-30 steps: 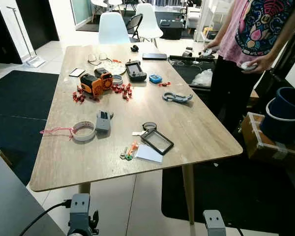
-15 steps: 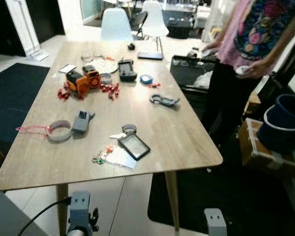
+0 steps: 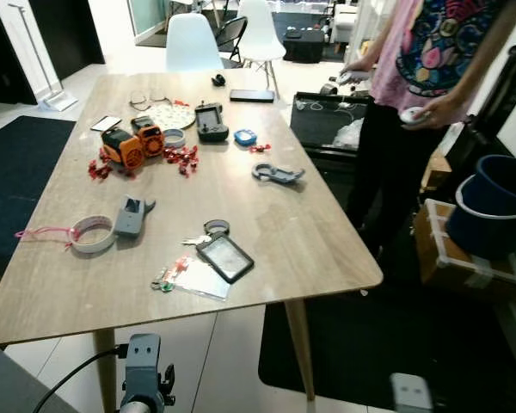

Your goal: Hang keys on a hook

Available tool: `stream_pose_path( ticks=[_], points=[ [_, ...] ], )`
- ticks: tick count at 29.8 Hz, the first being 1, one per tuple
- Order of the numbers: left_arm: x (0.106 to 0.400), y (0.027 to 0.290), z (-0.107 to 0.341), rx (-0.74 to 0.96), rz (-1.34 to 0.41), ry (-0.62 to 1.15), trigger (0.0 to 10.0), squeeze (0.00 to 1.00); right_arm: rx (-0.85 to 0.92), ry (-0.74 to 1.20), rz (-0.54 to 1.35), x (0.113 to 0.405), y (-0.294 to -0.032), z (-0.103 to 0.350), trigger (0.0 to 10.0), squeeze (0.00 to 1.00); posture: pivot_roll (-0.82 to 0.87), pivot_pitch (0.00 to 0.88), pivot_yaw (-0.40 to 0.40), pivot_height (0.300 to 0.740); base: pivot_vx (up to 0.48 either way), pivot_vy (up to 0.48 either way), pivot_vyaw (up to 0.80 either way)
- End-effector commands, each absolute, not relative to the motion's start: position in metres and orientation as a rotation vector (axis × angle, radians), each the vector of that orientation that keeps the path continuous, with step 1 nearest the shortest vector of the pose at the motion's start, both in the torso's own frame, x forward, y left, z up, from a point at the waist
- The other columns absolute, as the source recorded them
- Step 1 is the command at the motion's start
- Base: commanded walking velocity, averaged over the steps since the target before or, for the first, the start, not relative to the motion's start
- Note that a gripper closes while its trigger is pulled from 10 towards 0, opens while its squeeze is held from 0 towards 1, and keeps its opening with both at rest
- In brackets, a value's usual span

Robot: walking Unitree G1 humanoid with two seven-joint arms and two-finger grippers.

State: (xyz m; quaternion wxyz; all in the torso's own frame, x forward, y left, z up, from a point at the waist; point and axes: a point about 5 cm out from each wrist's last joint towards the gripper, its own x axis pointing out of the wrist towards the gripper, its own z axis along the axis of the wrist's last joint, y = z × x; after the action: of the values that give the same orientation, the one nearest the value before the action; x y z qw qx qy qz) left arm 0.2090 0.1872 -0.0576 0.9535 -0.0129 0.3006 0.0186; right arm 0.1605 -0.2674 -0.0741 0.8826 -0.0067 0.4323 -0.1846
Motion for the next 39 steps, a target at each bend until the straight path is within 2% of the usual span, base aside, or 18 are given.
stream_pose_path(
  ticks=[1,3,4,5,6,13,17,18,19,20,23,27,29,31,33,35,36,39],
  points=[
    [0.206,0.188,-0.06,-0.012,0.033,0.633,10.0,0.0,-0.017,0.902,-0.47,0.152,-0.278,-0.073,10.0,0.0,0.04,0.064,-0.004,0.74,0.0,0.0,0.0],
    [0.204,0.19,-0.061,-0.01,0.034,0.636,10.0,0.0,-0.047,0.866,-0.626,0.144,-0.308,-0.063,10.0,0.0,0.04,0.065,-0.003,0.74,0.0,0.0,0.0],
    [0.204,0.19,-0.061,-0.01,0.034,0.636,10.0,0.0,-0.047,0.866,-0.626,0.144,-0.308,-0.063,10.0,0.0,0.04,0.065,-0.003,0.74,0.0,0.0,0.0],
    [0.202,0.192,-0.062,-0.008,0.036,0.64,10.0,0.0,-0.076,0.77,-0.752,0.144,-0.343,-0.043,10.0,0.0,0.04,0.065,-0.004,0.74,0.0,0.0,0.0],
    [0.201,0.193,-0.062,-0.009,0.037,0.641,10.0,0.0,-0.087,0.721,-0.789,0.146,-0.355,-0.033,10.0,0.0,0.03,0.066,-0.004,0.74,0.0,0.0,0.0],
    [0.198,0.195,-0.063,-0.008,0.036,0.647,10.0,0.0,-0.079,0.632,-0.803,0.162,-0.374,-0.012,10.0,0.0,0.02,0.063,-0.005,0.74,0.0,0.0,0.0],
    [0.187,0.197,-0.068,0.02,0.023,0.673,10.0,0.0,-0.115,0.825,-0.466,0.175,-0.321,-0.044,10.0,0.0,0.03,0.062,-0.01,0.74,0.0,0.0,0.0],
    [0.188,0.197,-0.068,0.016,0.03,0.67,10.0,0.0,-0.105,0.856,-0.362,0.177,-0.298,-0.054,10.0,0.0,0.03,0.061,-0.014,0.74,0.0,0.0,0.0],
    [0.188,0.197,-0.068,0.016,0.03,0.67,10.0,0.0,-0.105,0.856,-0.362,0.177,-0.298,-0.054,10.0,0.0,0.03,0.061,-0.014,0.74,0.0,0.0,0.0],
    [0.188,0.196,-0.067,0.01,0.035,0.665,10.0,0.0,-0.08,0.868,-0.264,0.179,-0.273,-0.063,10.0,0.0,0.04,0.061,-0.017,0.74,0.0,0.0,0.0],
    [0.189,0.196,-0.067,0.006,0.036,0.66,10.0,0.0,-0.058,0.875,-0.221,0.18,-0.26,-0.067,10.0,0.0,0.04,0.061,-0.018,0.74,0.0,0.0,0.0],
    [0.192,0.194,-0.064,-0.002,0.019,0.634,10.0,0.0,-0.059,0.915,-0.047,0.179,-0.22,-0.079,10.0,0.0,0.05,0.058,-0.015,0.74,0.0,0.0,0.0],
    [0.189,0.193,-0.059,-0.004,-0.095,0.562,10.0,0.0,-0.1,0.945,0.066,0.174,-0.2,-0.085,10.0,0.0,0.05,0.054,-0.012,0.74,0.0,0.0,0.0],
    [0.189,0.193,-0.059,-0.004,-0.095,0.562,10.0,0.0,-0.1,0.945,0.066,0.174,-0.2,-0.085,10.0,0.0,0.05,0.054,-0.012,0.74,0.0,0.0,0.0],
    [0.175,0.195,-0.056,-0.019,-0.323,0.531,10.0,0.0,-0.135,0.968,0.111,0.167,-0.197,-0.088,10.0,0.0,0.05,0.05,-0.011,0.74,0.0,0.0,0.0],
    [0.171,0.197,-0.055,-0.013,-0.376,0.534,10.0,0.0,-0.141,0.973,0.116,0.165,-0.198,-0.089,10.0,0.0,0.05,0.05,-0.011,0.74,0.0,0.0,0.0],
    [0.161,0.208,-0.054,0.045,-0.465,0.547,10.0,0.0,-0.15,0.985,0.112,0.161,-0.202,-0.09,10.0,0.0,0.05,0.048,-0.012,0.74,0.0,0.0,0.0],
    [0.156,0.221,-0.049,0.113,-0.508,0.532,10.0,0.0,-0.158,0.994,0.106,0.159,-0.206,-0.09,10.0,0.0,0.05,0.047,-0.012,0.74,0.0,0.0,0.0]
  ],
)
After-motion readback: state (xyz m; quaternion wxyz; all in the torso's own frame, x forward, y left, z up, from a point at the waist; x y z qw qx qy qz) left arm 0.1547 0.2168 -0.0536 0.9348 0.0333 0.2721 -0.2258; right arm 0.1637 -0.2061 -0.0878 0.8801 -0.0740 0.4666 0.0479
